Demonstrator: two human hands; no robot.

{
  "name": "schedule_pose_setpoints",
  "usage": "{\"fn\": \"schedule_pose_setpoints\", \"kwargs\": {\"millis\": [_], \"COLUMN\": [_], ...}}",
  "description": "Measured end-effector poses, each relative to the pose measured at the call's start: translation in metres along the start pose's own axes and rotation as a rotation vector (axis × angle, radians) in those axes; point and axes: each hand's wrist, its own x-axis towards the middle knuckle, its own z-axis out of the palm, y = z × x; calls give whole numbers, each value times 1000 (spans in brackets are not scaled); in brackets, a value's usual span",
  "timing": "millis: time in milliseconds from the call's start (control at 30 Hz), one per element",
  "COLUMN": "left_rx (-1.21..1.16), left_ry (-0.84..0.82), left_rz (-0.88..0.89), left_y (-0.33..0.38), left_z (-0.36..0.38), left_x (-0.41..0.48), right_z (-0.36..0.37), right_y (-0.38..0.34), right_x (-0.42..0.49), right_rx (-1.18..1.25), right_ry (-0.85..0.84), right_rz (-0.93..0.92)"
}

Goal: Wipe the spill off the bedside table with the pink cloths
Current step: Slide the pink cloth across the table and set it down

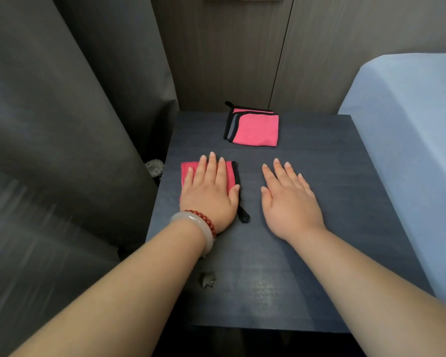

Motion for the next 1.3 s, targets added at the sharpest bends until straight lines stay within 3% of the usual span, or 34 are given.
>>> {"fn": "schedule_pose_setpoints", "kwargs": {"millis": [267, 467, 733, 967, 1300], "left_rx": [8, -8, -4, -27, -13], "left_ry": [-107, -16, -111, -65, -87], "left_rz": [-186, -45, -157, -118, -141], "left_y": [-25, -15, -40, -35, -43], "left_z": [-16, -2, -26, -12, -29], "left_x": [58, 13, 128, 80, 159], "right_z": [-2, -2, -3, -1, -3], "right_y": [1, -2, 0, -1, -7], "right_x": [0, -1, 1, 0, 9], "right_rx": [-3, -10, -14, -25, -43], "right_ry": [-19, -9, -18, -3, -58], "right_rz": [-5, 3, -9, 1, -11]}}
